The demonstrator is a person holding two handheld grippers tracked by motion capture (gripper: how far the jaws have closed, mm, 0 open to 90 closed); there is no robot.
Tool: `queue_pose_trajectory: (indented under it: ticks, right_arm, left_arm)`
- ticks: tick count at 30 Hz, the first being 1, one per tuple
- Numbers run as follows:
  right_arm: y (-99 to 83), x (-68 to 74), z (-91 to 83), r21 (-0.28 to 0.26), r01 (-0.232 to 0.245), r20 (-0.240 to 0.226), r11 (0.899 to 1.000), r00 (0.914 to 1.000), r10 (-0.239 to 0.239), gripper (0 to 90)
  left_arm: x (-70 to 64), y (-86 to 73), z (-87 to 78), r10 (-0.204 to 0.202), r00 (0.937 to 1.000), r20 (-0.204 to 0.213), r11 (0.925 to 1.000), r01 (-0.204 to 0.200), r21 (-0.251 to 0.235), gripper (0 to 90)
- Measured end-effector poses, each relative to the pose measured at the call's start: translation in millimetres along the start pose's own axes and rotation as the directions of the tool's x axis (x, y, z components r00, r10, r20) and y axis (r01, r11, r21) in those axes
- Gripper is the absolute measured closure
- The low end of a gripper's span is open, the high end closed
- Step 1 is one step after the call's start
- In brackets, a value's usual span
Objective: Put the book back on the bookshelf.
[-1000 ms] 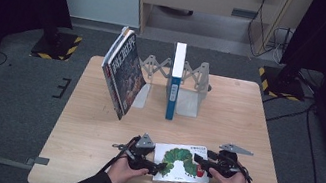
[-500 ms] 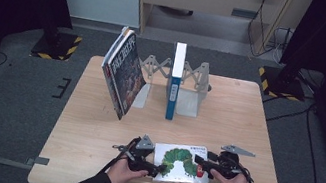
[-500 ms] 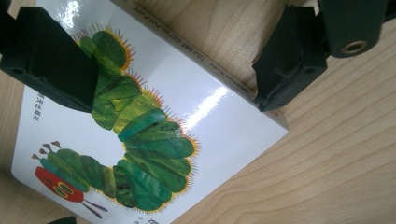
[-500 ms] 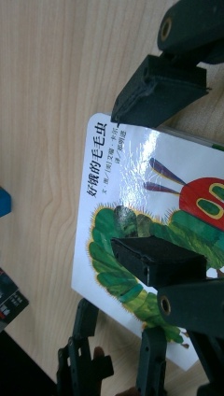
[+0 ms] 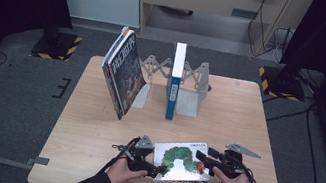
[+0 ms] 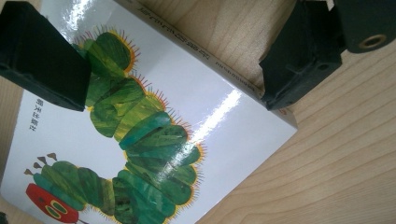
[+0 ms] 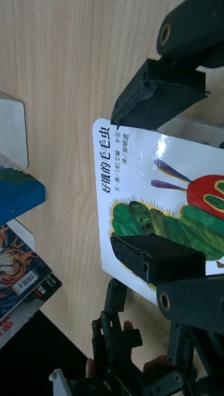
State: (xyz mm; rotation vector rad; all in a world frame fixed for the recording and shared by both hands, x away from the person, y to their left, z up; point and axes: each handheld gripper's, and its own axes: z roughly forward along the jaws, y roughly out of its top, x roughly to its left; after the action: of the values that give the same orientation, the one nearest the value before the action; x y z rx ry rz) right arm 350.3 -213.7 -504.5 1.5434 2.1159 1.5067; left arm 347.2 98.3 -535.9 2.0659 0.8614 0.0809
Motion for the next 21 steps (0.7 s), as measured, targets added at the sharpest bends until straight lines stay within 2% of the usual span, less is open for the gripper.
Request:
queue_pose_trajectory:
  ticks: [4,13,21]
  right_arm:
    - [-0.3,0.9,-0.4,-0.012,-0.001,0.003,1.0,1.0,0.001,35.6]
    - [-2.9,1.7,-3.6,-0.03,-0.048,-0.018,0.998,0.9987,0.047,36.1]
    - [-6.4,2.2,-5.5,-0.002,-0.061,-0.025,0.998,0.9978,0.061,36.8]
  left_arm:
    - [-0.1,0.0,0.0,-0.001,1.0,-0.001,1.0,0.001,0.0,6.8]
    - [0.2,-0.2,0.0,-0.006,1.0,0.001,1.0,0.006,-0.004,6.5]
    - [0.2,-0.2,0.1,-0.008,1.0,0.004,1.0,0.008,-0.004,5.9]
